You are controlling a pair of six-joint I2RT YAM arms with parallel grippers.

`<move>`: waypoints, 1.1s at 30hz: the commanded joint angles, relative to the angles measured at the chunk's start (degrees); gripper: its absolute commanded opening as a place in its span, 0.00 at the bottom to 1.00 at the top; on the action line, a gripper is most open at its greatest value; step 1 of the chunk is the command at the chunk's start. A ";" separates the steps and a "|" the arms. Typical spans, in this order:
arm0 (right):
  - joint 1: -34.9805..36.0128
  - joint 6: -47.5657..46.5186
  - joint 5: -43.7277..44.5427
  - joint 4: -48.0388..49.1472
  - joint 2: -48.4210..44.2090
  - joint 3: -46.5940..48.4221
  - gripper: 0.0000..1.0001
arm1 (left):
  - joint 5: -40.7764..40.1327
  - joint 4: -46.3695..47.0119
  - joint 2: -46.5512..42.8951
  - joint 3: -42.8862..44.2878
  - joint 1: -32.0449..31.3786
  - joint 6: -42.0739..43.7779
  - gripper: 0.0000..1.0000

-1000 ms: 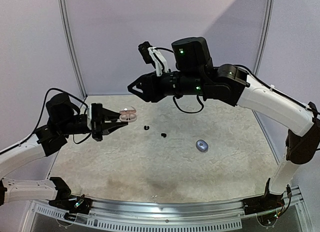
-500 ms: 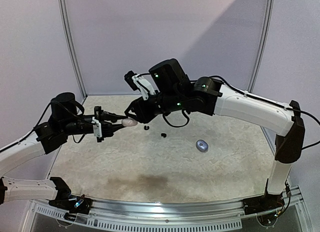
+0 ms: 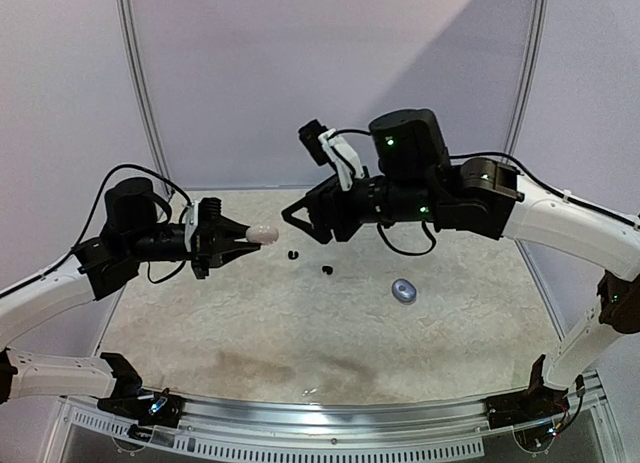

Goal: Insert the wireless bluetooth earbuds into the charging case
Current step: Close the charging case, then pass from the left arm to the right

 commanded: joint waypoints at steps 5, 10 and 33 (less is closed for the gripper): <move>-1.27 -9.67 -15.68 3.84 2.43 5.58 0.83 | 7.99 11.77 2.09 1.66 0.94 -33.79 0.00; -1.27 -14.20 -19.02 5.37 3.75 4.13 0.81 | 7.98 13.79 1.76 1.83 1.01 -37.62 0.00; -1.27 -13.50 -16.75 7.39 7.24 4.52 0.16 | 5.24 13.80 2.13 3.08 1.03 -40.77 0.00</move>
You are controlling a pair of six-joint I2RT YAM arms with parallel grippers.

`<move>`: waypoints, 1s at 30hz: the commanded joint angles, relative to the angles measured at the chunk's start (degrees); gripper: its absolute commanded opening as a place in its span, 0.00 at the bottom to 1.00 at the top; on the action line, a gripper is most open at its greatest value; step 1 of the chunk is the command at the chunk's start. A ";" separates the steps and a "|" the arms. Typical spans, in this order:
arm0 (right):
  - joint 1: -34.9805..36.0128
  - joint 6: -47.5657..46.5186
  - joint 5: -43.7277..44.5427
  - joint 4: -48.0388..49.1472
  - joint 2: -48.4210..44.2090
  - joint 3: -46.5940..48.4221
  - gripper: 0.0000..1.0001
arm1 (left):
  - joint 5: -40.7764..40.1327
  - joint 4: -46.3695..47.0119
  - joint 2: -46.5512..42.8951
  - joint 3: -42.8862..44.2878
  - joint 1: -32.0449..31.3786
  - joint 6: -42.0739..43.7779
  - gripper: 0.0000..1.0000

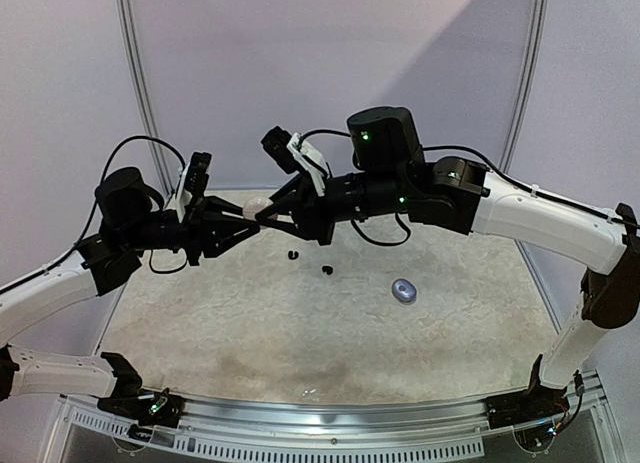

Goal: Insert the wireless bluetooth earbuds into the charging case
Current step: Pass from the left arm to the right, then place the charging case with the earbuds at the center of the board.

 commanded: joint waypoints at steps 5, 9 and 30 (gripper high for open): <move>0.15 -0.12 -0.31 0.92 0.95 0.72 0.04 | -3.37 0.47 0.34 1.66 0.38 -0.82 0.00; 0.07 0.13 -0.43 0.76 0.90 0.50 0.00 | -5.43 -0.04 -0.26 1.08 0.30 2.34 0.07; -35.37 44.24 -1.31 2.34 1.50 -22.12 0.00 | -22.52 -11.10 -6.37 -3.74 0.38 22.25 0.99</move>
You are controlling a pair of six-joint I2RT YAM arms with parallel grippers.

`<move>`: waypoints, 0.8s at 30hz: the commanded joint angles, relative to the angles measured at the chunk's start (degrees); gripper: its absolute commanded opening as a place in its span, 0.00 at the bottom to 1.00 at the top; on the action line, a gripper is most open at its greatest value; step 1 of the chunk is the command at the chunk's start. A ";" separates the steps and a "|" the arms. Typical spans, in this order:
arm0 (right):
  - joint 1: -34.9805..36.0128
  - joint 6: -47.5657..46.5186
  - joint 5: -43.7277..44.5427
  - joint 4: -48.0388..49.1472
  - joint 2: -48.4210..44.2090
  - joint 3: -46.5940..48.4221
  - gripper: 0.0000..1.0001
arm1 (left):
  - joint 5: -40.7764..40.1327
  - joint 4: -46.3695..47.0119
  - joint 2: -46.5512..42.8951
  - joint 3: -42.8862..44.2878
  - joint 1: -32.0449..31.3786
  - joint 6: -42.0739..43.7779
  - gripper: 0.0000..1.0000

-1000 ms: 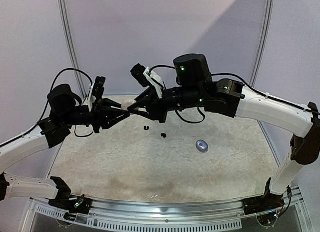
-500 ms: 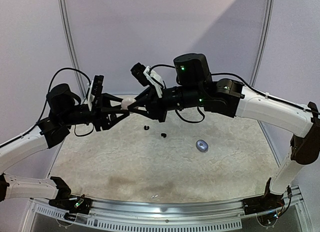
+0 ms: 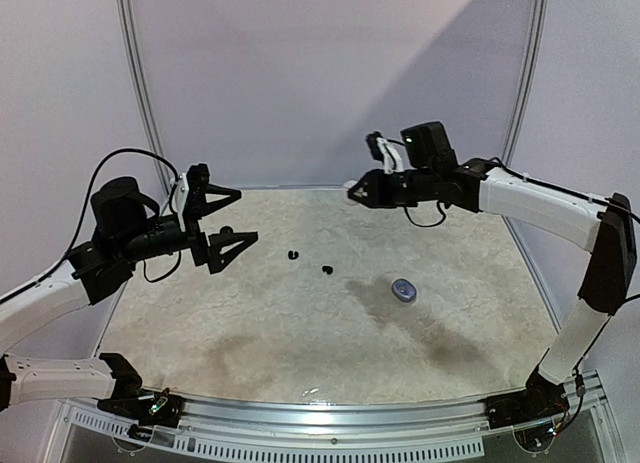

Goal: Insert the wireless bluetooth earbuds into the charging case
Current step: Place the charging case with the earbuds at the center of the board.

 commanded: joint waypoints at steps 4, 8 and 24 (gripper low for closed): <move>-19.54 19.36 -8.68 2.65 5.67 -11.81 0.00 | -3.52 -5.90 -3.02 -1.38 1.01 3.85 0.99; -24.41 13.48 -11.48 -4.47 13.93 -7.33 0.00 | -3.67 -7.52 -3.35 -1.24 4.09 3.41 0.99; -31.02 11.76 -23.86 -7.48 26.61 -8.70 0.37 | -7.92 -2.63 6.50 0.40 10.98 1.79 0.99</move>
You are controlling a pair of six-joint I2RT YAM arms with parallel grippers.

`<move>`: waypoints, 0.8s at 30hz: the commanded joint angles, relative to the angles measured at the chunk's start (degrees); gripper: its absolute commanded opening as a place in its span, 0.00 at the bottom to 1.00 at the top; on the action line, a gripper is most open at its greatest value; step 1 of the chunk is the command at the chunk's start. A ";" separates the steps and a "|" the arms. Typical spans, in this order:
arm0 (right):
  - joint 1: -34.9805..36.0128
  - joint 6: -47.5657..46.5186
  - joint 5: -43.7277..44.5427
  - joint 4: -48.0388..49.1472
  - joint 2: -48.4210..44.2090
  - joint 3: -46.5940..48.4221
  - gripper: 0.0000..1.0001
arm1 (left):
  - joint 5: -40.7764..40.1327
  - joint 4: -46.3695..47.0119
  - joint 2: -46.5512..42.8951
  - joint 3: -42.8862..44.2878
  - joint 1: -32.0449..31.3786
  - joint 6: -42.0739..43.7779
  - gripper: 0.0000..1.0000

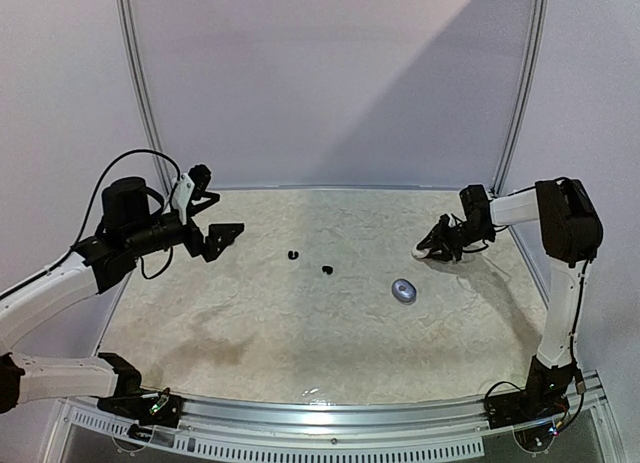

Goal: Insert the wireless bluetooth earbuds into the charging case
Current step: Place the charging case with the earbuds at the center of the board.

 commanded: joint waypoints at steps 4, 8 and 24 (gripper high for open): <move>-0.86 -3.20 4.38 -12.13 3.18 1.59 0.48 | -2.09 3.13 5.19 1.95 0.80 -1.51 0.99; -0.89 -6.63 10.63 -20.08 2.48 5.46 0.66 | -1.53 4.22 6.87 2.23 0.81 -1.99 0.99; 4.34 -22.47 42.44 -36.33 -5.77 22.25 0.99 | -5.74 -17.05 15.54 13.73 3.00 1.48 0.98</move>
